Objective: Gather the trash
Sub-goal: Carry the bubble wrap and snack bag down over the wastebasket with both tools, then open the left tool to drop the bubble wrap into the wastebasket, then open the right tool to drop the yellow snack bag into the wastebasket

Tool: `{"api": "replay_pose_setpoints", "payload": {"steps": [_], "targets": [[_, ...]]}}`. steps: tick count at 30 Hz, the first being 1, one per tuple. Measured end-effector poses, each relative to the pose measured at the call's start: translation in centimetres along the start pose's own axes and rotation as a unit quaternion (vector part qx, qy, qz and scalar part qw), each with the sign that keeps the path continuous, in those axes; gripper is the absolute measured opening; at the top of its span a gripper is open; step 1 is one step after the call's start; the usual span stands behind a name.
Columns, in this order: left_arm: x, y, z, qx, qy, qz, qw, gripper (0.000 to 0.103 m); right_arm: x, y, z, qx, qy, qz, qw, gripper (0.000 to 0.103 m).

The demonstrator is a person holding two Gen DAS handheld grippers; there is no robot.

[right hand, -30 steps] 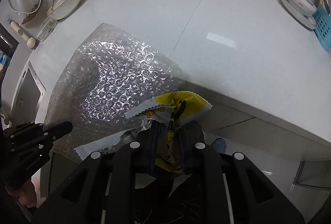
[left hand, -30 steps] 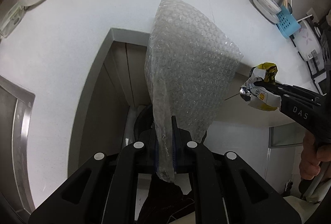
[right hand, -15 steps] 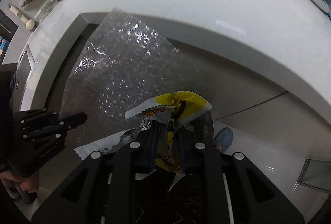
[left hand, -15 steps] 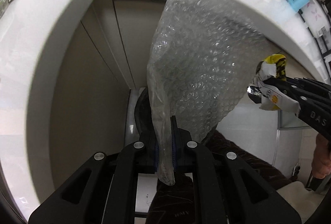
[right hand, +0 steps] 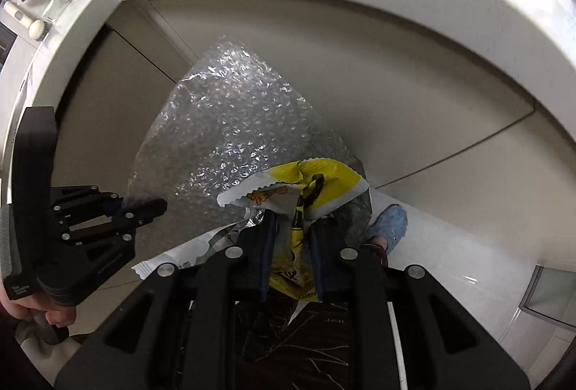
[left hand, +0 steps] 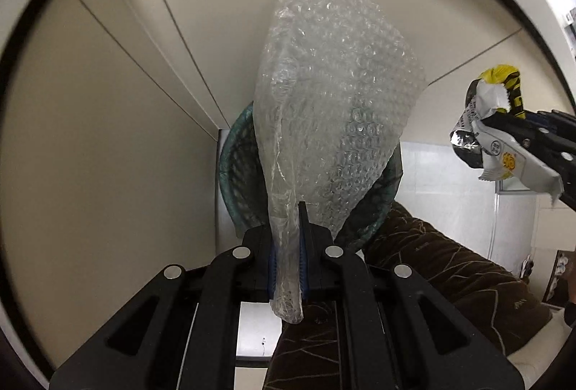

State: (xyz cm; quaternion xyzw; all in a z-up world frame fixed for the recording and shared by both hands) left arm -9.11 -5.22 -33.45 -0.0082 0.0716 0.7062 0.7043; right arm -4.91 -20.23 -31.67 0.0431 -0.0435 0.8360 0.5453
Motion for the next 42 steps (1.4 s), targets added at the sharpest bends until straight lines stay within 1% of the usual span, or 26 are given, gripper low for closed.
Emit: {"api": "replay_pose_setpoints", "payload": {"steps": [5, 10, 13, 15, 20, 23, 25, 27, 28, 30, 31, 32, 33, 34, 36, 38, 42], "targets": [[-1.0, -0.8, -2.1, 0.026, -0.014, -0.019, 0.9994, 0.008, -1.1, -0.2, -0.5, 0.013, 0.0, -0.018, 1.0, 0.017], [-1.1, -1.2, -4.0, 0.041, -0.02, -0.033, 0.9984, 0.008, -1.4, -0.9, -0.4, 0.019, 0.004, -0.022, 1.0, 0.018], [-1.4, -1.1, -4.1, 0.041, -0.024, -0.033, 0.9983, 0.009, -1.0, -1.3, -0.4, 0.021, 0.004, -0.024, 0.999, 0.018], [-1.6, -1.2, -4.3, 0.04, -0.027, -0.031, 0.9983, 0.013, -1.4, -1.1, -0.3, 0.022, 0.004, -0.025, 0.999, 0.018], [-1.3, -1.0, -3.9, 0.034, -0.026, -0.025, 0.9988, 0.015, -1.5, -1.2, -0.5, 0.023, 0.004, -0.026, 0.999, 0.018], [-1.0, -1.0, -3.6, 0.027, -0.025, -0.019, 0.9991, 0.024, -1.5, -1.6, -0.5, 0.025, 0.004, -0.025, 0.999, 0.018], [-0.8, -1.0, -3.2, 0.018, -0.025, -0.015, 0.9994, 0.031, -1.8, -1.0, -0.4, 0.024, 0.003, -0.024, 0.999, 0.019], [-0.5, -1.0, -2.5, 0.004, -0.025, -0.009, 0.9996, 0.043, -1.7, -1.1, -0.2, 0.023, 0.002, -0.022, 0.999, 0.019], [-0.3, -0.9, -2.1, -0.005, -0.024, -0.006, 0.9997, 0.045, -1.8, -1.0, -0.4, 0.022, 0.001, -0.021, 1.0, 0.019], [0.1, -0.9, -1.0, -0.022, -0.023, 0.001, 0.9995, 0.058, -1.7, -0.8, -0.3, 0.02, 0.0, -0.019, 1.0, 0.019], [0.4, -0.9, -0.5, -0.032, -0.021, 0.006, 0.9993, 0.06, -1.8, -0.6, -0.3, 0.018, -0.002, -0.019, 1.0, 0.019], [0.7, -0.8, 0.2, -0.044, -0.016, 0.012, 0.9989, 0.065, -1.7, -0.7, -0.3, 0.016, -0.005, -0.017, 1.0, 0.019], [1.0, -0.8, 0.7, -0.051, -0.015, 0.017, 0.9985, 0.072, -1.6, -0.7, -0.2, 0.014, -0.008, -0.015, 1.0, 0.02], [1.3, -0.6, 1.4, -0.064, -0.012, 0.024, 0.9976, 0.075, -1.3, -0.8, -0.2, 0.013, -0.009, -0.012, 1.0, 0.02], [1.5, -0.4, 2.5, -0.086, -0.004, 0.035, 0.9957, 0.086, -1.0, -0.7, -0.1, 0.013, -0.012, -0.006, 1.0, 0.02], [1.9, 0.0, 3.6, -0.103, -0.002, 0.047, 0.9936, 0.094, -0.5, -0.8, -0.3, 0.013, -0.014, 0.001, 1.0, 0.021], [2.7, 0.7, 5.1, -0.12, 0.0, 0.055, 0.9913, 0.097, 0.4, -1.2, -1.0, 0.014, -0.019, 0.012, 1.0, 0.021]]}}
Point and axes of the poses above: each gripper's, at about its wrist camera, not at the fingertips, and z roughly against the way its jaws point, x to its left, y to its underside, the point moved 1 cm from there along -z, roughly the way its jaws point, and after that the axes turned 11 degrees about x, right-handed, at the moved point
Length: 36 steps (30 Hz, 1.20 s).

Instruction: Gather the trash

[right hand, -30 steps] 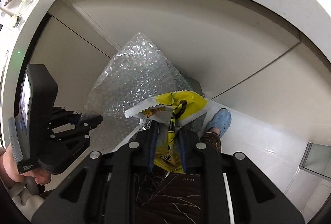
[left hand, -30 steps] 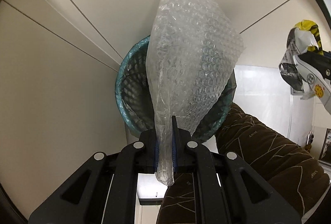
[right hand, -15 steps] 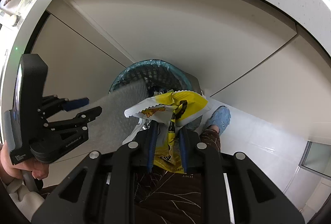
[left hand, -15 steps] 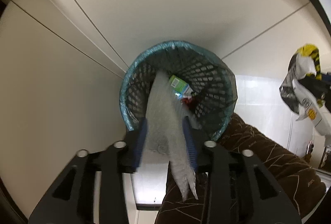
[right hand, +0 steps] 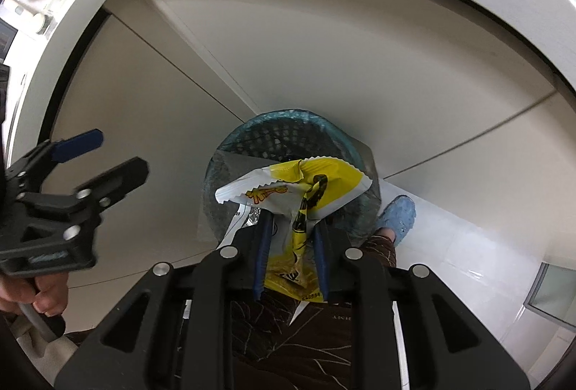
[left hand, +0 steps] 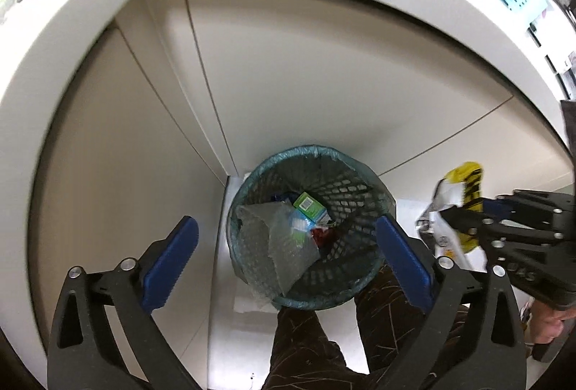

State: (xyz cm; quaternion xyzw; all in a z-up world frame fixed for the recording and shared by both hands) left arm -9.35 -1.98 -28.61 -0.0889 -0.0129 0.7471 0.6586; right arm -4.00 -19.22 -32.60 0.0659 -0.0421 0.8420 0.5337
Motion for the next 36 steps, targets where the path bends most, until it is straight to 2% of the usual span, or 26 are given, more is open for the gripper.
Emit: {"api": "replay_pose_setpoints", "payload": {"steps": [7, 15, 24, 30, 33, 36], "targets": [[1.0, 0.7, 0.5, -0.001, -0.012, 0.017, 0.9998, 0.097, 1.6, -0.4, -1.5, 0.004, -0.005, 0.014, 1.0, 0.022], [1.9, 1.2, 0.7, 0.01, -0.019, 0.023, 0.9995, 0.097, 2.7, -0.6, -2.5, 0.007, -0.005, 0.02, 1.0, 0.035], [2.4, 1.0, 0.4, 0.011, -0.016, 0.026, 0.9995, 0.097, 2.2, -0.8, -2.6, 0.004, 0.001, 0.006, 1.0, 0.068], [2.9, 0.6, 0.9, 0.01, -0.013, 0.035, 0.9993, 0.097, 2.1, -0.9, -1.9, 0.001, 0.016, 0.0, 1.0, 0.082], [3.4, -0.2, 2.7, 0.001, -0.009, 0.045, 0.999, 0.096, 1.7, -1.1, 0.4, -0.023, 0.015, -0.017, 0.999, 0.088], [3.3, -0.9, 5.2, -0.006, 0.0, 0.05, 0.9987, 0.096, 1.8, -1.3, 4.5, -0.058, 0.021, -0.033, 0.998, 0.091]]}}
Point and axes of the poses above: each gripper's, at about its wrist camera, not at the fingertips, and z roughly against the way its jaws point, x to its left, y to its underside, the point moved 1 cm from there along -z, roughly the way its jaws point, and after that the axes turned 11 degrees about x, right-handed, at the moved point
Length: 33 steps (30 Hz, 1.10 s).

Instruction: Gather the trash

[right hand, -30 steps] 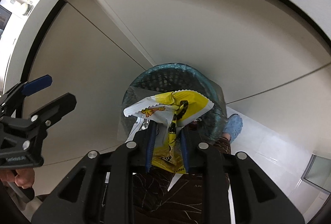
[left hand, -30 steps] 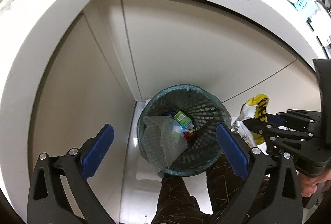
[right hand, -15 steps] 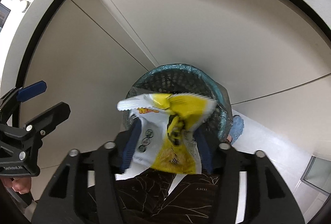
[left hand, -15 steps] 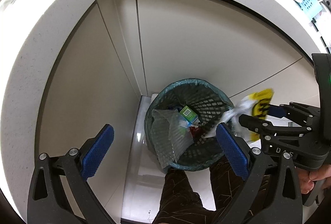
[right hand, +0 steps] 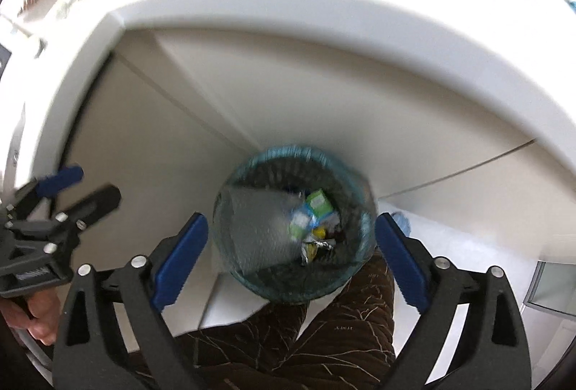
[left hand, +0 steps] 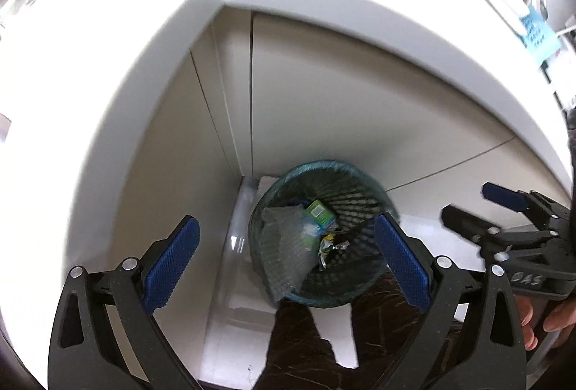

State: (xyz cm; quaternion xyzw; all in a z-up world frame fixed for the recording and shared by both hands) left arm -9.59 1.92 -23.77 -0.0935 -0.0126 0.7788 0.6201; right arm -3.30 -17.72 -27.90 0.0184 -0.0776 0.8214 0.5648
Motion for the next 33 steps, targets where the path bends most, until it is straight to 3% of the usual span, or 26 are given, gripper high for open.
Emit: {"api": "replay_pose_setpoints", "payload": {"steps": [2, 7, 13, 18, 22, 33], "targets": [[-0.6, -0.4, 2.1, -0.02, -0.017, -0.011, 0.9996, 0.096, 0.2, -0.4, 3.5, -0.029, 0.013, -0.004, 0.999, 0.093], [-1.3, -1.6, 8.5, -0.035, 0.004, -0.002, 0.9994, 0.096, 0.6, -0.6, 11.7, -0.084, 0.023, -0.015, 0.996, 0.094], [-1.0, -1.9, 16.5, -0.067, 0.006, 0.003, 0.9977, 0.096, 1.9, 0.8, 20.1, -0.109, 0.04, -0.021, 0.993, 0.095], [-1.4, -0.9, 21.3, -0.085, -0.012, 0.001, 0.9963, 0.096, 2.7, 2.4, 24.2, -0.106, 0.045, -0.039, 0.993, 0.095], [-1.8, -0.2, 22.3, -0.079, -0.006, 0.0, 0.9968, 0.096, 3.1, 3.5, 25.5, -0.11, 0.053, -0.05, 0.991, 0.095], [-3.0, 1.0, 20.4, -0.068, 0.002, -0.009, 0.9976, 0.096, 3.5, 4.2, 23.9, -0.097, 0.075, -0.054, 0.991, 0.095]]}}
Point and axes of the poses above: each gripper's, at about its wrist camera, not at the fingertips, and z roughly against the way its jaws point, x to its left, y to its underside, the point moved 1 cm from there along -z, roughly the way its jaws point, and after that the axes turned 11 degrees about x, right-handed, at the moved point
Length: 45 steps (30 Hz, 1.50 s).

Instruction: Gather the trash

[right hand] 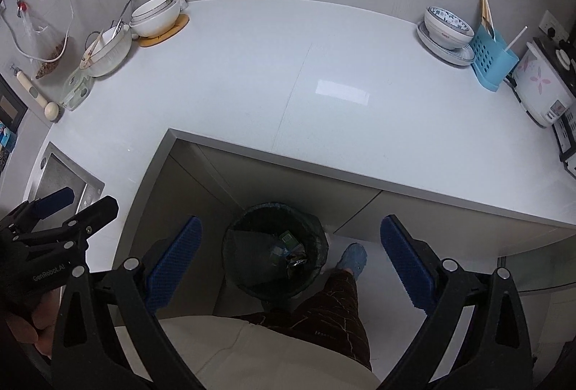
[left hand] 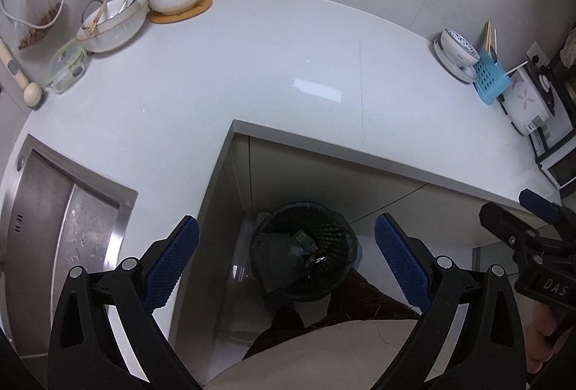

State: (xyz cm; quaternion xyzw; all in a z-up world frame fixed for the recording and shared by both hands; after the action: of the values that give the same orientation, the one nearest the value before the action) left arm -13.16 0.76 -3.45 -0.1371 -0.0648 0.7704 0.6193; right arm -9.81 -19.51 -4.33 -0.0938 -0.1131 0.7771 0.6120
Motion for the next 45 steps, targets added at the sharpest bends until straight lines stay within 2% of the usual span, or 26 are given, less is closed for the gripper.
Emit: {"api": "replay_pose_setpoints", "payload": {"steps": [7, 45], "targets": [[-0.5, -0.2, -0.1, 0.004, -0.007, -0.006, 0.9999, 0.096, -0.2, 0.0, -0.2, 0.004, -0.004, -0.005, 1.0, 0.095], [-1.5, -0.9, 0.1, 0.01, 0.002, -0.014, 0.9998, 0.097, -0.5, 0.0, -0.7, 0.021, -0.01, -0.011, 1.0, 0.095]]}}
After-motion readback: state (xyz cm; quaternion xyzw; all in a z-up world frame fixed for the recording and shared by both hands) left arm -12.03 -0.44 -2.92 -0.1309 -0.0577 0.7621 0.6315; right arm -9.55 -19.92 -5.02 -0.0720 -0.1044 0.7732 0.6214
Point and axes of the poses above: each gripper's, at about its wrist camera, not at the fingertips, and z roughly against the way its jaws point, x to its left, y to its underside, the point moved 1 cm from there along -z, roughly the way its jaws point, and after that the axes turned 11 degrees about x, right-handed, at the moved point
